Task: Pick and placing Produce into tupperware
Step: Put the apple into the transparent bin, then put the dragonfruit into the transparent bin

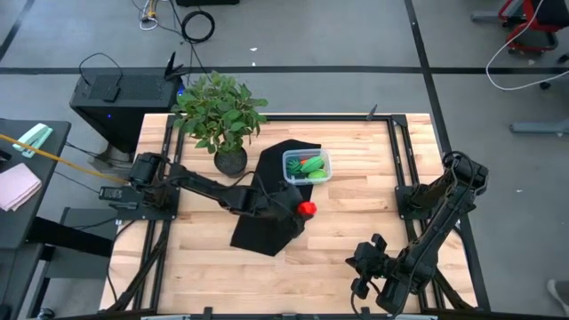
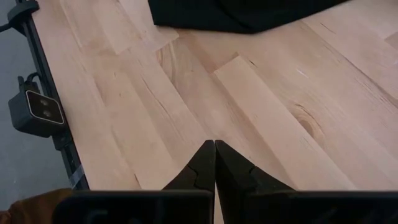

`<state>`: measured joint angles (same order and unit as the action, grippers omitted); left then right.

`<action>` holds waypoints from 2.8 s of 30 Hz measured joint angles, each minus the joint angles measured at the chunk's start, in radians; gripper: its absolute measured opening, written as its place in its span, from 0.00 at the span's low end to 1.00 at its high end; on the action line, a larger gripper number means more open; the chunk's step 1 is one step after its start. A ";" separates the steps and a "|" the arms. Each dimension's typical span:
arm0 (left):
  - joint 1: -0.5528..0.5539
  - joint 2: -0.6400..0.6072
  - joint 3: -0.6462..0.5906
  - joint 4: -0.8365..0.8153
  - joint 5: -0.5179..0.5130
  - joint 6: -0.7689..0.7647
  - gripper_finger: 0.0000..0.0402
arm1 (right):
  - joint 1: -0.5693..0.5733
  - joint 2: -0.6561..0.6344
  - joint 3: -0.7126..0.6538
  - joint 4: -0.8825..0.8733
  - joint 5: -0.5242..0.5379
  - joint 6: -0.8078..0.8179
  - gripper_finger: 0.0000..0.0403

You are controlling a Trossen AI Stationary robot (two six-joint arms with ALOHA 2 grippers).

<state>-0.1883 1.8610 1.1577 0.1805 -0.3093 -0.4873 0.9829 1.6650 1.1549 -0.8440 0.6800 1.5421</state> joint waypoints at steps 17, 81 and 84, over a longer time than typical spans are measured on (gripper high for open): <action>0.043 0.000 0.154 -0.107 -0.193 0.406 0.69 | 0.000 0.000 0.000 0.000 0.000 0.000 0.03; 0.020 0.030 0.142 -0.630 -0.105 0.126 0.85 | 0.000 0.000 0.000 0.028 0.000 0.000 0.03; 0.024 0.042 0.143 -0.624 -0.103 0.161 0.85 | 0.000 0.000 0.000 0.031 0.000 0.000 0.03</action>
<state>-0.1646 1.9032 1.3011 -0.4439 -0.4119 -0.3265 0.9825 1.6646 1.1549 -0.8131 0.6804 1.5417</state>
